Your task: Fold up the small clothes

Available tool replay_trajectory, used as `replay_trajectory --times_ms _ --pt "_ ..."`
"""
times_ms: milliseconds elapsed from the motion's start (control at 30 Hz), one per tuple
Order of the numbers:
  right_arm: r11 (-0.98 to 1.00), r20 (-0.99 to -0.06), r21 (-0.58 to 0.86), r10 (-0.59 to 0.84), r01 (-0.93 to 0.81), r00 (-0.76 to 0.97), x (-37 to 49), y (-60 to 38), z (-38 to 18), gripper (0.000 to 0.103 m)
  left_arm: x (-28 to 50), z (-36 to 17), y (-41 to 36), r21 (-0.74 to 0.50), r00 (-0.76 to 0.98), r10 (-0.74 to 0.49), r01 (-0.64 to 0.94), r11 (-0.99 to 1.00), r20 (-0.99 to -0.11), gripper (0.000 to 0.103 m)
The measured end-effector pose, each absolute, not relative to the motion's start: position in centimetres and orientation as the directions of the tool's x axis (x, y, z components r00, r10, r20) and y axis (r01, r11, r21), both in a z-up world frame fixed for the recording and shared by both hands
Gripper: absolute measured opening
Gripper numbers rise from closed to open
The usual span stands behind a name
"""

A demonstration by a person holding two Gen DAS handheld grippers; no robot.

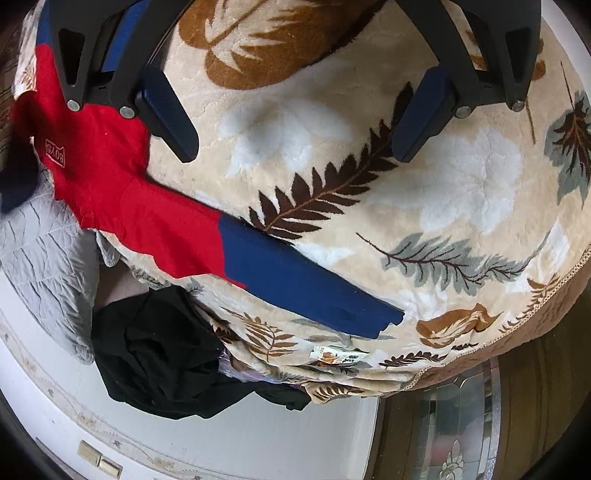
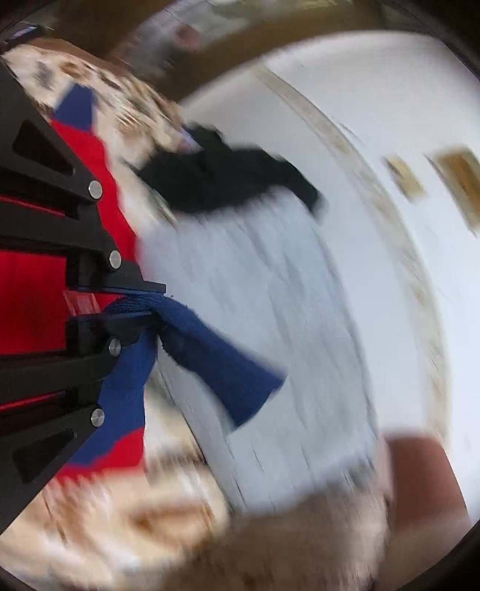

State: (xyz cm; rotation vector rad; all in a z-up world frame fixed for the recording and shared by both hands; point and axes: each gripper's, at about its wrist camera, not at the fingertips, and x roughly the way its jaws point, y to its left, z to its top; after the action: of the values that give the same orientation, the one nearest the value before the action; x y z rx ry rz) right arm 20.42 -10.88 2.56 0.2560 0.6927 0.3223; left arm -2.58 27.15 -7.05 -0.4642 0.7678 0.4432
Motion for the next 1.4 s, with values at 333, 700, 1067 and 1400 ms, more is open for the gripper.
replay_trajectory --times_ms 333,700,1067,1400 --pt "0.820 -0.671 0.527 0.564 -0.225 0.481 20.0 -7.3 -9.5 0.103 -2.1 -6.6 25.9 -0.234 0.667 0.181 -0.482 0.844 -0.723 0.103" --pt "0.639 -0.505 0.749 0.721 -0.175 0.475 12.1 -16.1 -10.5 0.103 4.9 -2.0 18.3 -0.582 0.698 -0.362 -0.096 0.808 -0.618 0.103" --pt "0.614 -0.427 0.739 0.745 -0.277 0.512 10.1 -16.1 -11.9 0.102 19.4 -7.8 9.9 -0.611 0.448 -0.496 -0.156 0.776 -0.744 0.089" --pt "0.613 -0.421 0.738 0.744 -0.281 0.519 10.2 -16.0 -12.1 0.102 21.7 -10.8 10.1 -0.595 0.401 -0.478 -0.249 0.764 -0.782 0.059"
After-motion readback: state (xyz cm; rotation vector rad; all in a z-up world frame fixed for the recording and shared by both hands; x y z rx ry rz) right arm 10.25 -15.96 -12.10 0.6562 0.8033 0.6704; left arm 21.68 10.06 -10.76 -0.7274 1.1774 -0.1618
